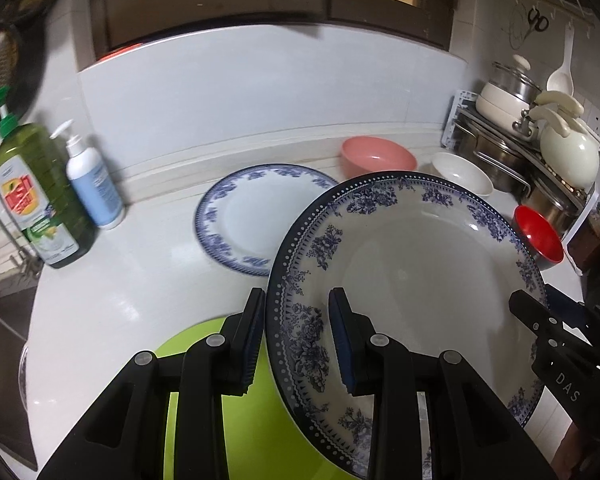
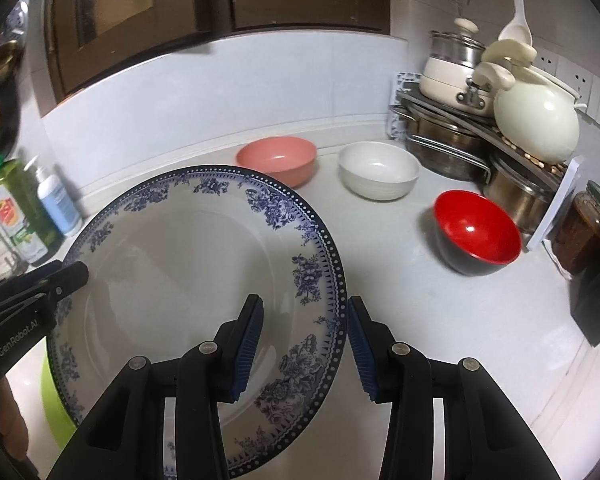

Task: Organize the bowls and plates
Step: 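Lift and carry the blue-patterned plate with both grippers over the green plate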

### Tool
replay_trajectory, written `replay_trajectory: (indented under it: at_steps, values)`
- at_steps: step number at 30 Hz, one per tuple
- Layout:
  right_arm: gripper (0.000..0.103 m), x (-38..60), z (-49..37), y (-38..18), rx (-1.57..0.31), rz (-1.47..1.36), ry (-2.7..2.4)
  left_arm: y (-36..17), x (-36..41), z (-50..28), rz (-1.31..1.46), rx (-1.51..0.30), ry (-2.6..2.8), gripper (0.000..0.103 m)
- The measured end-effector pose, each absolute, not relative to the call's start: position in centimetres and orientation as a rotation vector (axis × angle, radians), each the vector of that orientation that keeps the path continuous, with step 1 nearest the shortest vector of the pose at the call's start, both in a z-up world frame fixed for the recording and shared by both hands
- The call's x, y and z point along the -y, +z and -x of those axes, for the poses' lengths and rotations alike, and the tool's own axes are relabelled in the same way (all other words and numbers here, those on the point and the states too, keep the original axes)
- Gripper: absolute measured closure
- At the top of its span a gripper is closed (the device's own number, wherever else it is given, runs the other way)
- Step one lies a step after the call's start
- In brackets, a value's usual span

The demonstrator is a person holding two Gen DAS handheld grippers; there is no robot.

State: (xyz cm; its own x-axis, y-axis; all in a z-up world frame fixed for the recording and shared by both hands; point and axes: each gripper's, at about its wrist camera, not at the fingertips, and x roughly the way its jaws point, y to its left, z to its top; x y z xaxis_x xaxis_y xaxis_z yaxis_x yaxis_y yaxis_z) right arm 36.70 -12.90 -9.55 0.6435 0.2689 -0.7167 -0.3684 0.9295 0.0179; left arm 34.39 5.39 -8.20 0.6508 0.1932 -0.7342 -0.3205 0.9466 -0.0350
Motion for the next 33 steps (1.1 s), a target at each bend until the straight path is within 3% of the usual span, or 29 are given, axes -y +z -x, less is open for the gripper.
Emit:
replay_trajectory:
  at_steps: [19,33]
  values:
    - [0.059,6.1,-30.5,-10.0,-0.8,0.167,0.425,-9.1,-11.9,-27.2,0.176,-0.83,0.351,0.071]
    - [0.059,3.7,-27.8,-12.7,-0.873,0.202,0.446,-12.7,-14.3,-24.4,0.186,-0.919,0.37,0.071]
